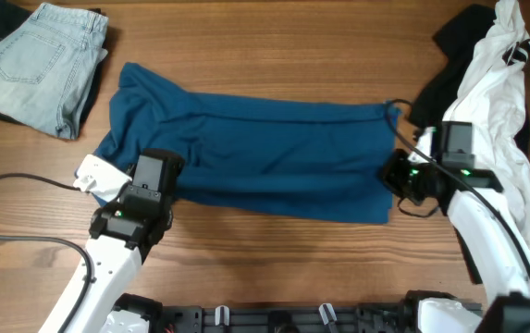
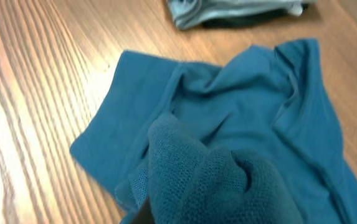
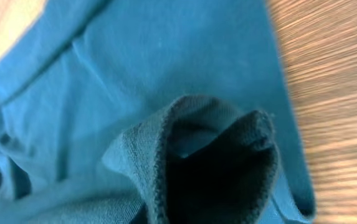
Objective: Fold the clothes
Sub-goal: 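Move both grippers up to the shirt's top edge, folding the hem over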
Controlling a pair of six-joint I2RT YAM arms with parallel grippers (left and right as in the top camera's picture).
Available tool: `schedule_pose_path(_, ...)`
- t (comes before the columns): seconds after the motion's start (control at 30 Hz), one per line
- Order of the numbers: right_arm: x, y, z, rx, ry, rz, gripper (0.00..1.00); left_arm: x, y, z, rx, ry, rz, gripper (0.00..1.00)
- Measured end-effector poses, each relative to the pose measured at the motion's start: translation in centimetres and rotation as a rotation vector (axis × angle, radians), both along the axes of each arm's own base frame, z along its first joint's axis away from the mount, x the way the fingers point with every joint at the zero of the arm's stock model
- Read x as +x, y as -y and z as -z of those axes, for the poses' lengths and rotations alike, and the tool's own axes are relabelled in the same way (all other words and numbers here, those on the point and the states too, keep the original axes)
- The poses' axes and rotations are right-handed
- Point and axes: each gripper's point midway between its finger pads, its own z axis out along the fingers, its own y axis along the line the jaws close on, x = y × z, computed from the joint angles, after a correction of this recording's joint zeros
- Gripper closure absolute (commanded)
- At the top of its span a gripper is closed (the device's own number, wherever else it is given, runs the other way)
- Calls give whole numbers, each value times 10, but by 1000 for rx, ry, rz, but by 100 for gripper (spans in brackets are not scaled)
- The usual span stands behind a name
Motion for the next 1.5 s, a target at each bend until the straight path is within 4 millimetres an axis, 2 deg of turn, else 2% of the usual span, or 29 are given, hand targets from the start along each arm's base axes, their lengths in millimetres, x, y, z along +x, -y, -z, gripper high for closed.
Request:
schedule_pose_path(0.17, -4, -10, 20, 9, -77, -18, 96, 8, -6, 1, 19, 6, -14, 96)
schedule_pose_path(0.3, -5, -9, 22, 5, -87, -5, 96, 15, -5, 13, 26, -23, -10, 96)
schedule_pose_path(0.53, -8, -8, 24, 2, -106, 2, 96, 27, 6, 56, 0, -136, 21, 96)
schedule_pose_path(0.63, -10, -8, 24, 0, -112, 3, 96, 31, 11, 69, -16, -160, 34, 96)
schedule_pose_path(0.83, -11, -7, 25, -4, -116, 4, 96, 45, 17, 73, -11, -144, 85, 96)
schedule_pose_path(1.0, -9, -7, 24, -1, -114, 14, 96, 49, 19, 72, -5, -139, 107, 96)
schedule_pose_path(1.17, 15, -6, 16, -1, -7, 21, 95, 57, 21, 68, -14, -106, 118, 96)
schedule_pose_path(1.23, 29, -6, 9, -2, 58, 21, 91, 60, 22, 67, -15, -91, 120, 95)
schedule_pose_path(1.3, 38, -5, 4, -3, 103, 20, 73, 62, 23, 66, -17, -82, 121, 91)
schedule_pose_path(1.37, 46, -5, 0, -10, 148, 11, 47, 62, 23, 65, -15, -81, 124, 88)
schedule_pose_path(1.4, 50, -5, -3, -14, 167, 8, 43, 62, 23, 65, -14, -81, 125, 93)
schedule_pose_path(1.43, 51, -4, -3, -14, 172, 9, 33, 62, 23, 65, -14, -81, 126, 93)
schedule_pose_path(1.47, 51, -4, -3, -19, 175, 1, 32, 62, 23, 65, -15, -80, 126, 85)
schedule_pose_path(1.5, 50, -4, -3, -21, 173, -2, 33, 62, 23, 65, -13, -81, 127, 65)
